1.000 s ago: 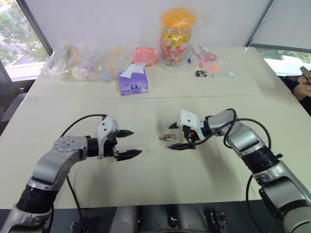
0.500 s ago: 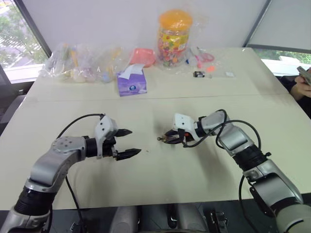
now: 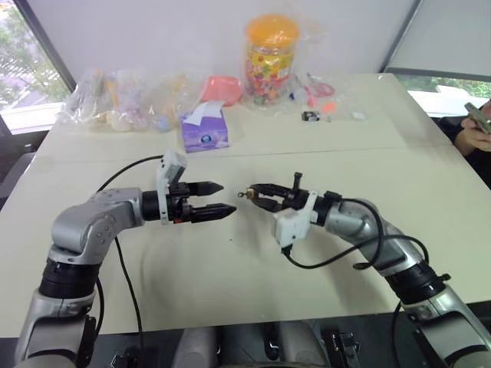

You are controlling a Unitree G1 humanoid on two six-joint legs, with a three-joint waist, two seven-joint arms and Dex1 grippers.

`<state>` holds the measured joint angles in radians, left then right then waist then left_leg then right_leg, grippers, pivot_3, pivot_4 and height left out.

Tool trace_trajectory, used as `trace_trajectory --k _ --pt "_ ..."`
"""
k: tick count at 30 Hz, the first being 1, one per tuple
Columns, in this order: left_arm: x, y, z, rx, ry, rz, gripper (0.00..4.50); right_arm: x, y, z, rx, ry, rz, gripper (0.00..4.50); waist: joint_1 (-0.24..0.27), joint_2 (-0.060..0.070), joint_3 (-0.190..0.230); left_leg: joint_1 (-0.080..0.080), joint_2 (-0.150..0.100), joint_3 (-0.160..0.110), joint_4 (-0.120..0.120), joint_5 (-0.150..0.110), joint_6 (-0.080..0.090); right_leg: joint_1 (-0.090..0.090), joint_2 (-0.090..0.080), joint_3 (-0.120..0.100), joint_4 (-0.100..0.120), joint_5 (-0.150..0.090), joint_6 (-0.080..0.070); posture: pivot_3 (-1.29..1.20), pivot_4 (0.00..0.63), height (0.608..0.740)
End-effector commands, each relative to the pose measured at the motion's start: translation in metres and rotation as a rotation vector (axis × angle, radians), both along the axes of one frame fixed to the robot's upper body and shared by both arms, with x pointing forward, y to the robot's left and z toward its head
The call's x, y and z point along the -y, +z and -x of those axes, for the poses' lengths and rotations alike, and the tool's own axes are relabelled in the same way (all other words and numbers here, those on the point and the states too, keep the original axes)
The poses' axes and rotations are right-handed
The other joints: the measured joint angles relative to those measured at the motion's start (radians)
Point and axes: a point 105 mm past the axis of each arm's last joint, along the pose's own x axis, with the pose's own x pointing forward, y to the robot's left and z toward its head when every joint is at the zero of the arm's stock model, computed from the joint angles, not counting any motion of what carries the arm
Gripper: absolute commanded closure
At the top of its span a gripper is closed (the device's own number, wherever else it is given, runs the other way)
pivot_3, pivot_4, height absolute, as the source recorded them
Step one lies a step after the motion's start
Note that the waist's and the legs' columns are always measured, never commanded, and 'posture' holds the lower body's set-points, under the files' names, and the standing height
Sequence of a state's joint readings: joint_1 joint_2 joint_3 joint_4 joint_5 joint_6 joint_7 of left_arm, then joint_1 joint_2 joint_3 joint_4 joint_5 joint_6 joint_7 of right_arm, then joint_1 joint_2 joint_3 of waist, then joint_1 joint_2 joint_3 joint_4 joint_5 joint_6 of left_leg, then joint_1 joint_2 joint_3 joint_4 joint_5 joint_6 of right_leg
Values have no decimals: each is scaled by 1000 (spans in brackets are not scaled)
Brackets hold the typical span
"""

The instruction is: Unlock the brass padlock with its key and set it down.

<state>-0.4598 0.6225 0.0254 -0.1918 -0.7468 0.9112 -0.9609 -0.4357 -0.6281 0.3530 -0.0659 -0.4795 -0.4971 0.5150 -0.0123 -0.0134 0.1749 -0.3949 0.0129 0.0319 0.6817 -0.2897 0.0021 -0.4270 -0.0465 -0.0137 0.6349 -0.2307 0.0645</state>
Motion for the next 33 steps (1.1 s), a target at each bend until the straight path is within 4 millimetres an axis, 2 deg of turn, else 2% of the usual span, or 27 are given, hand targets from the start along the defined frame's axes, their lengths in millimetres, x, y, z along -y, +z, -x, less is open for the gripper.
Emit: trace_trajectory --k 1,9,13,18,22,29,33 --pt "4 15 -1 -1 -29 61 0 -6 16 15 167 66 5 3812 -2 0 0 0 0 0 0 0 0 0 0 0 0 0 0 0 150 737" --pt "12 16 -2 -12 -60 69 0 -5 21 15 198 61 -8 3812 0 0 0 2 1 1 0 0 -1 0 2 2 1 -1 -3 0 150 737" --pt "13 7 6 -7 -90 22 0 -5 29 15 167 58 -65 3812 0 0 0 2 1 2 0 0 -1 0 1 3 1 -2 -3 0 150 737" --pt "15 6 5 0 -83 24 0 -9 30 20 140 87 -76 3812 1 0 0 2 1 2 0 0 -1 0 1 3 1 -2 -3 0 150 737" --pt "16 9 2 10 -68 40 1200 -10 32 22 137 96 -73 3812 1 0 0 2 1 2 0 0 -1 0 1 3 1 -2 -3 0 150 737" --pt "18 10 1 12 -67 48 4354 -11 31 24 123 100 -74 3812 1 0 0 2 1 2 0 0 -1 0 1 3 1 -2 -3 0 150 737" --pt "18 9 2 15 -72 44 4439 -11 31 25 115 96 -71 3812 1 -1 0 2 1 2 0 0 -1 0 1 3 1 -2 -3 0 150 737"
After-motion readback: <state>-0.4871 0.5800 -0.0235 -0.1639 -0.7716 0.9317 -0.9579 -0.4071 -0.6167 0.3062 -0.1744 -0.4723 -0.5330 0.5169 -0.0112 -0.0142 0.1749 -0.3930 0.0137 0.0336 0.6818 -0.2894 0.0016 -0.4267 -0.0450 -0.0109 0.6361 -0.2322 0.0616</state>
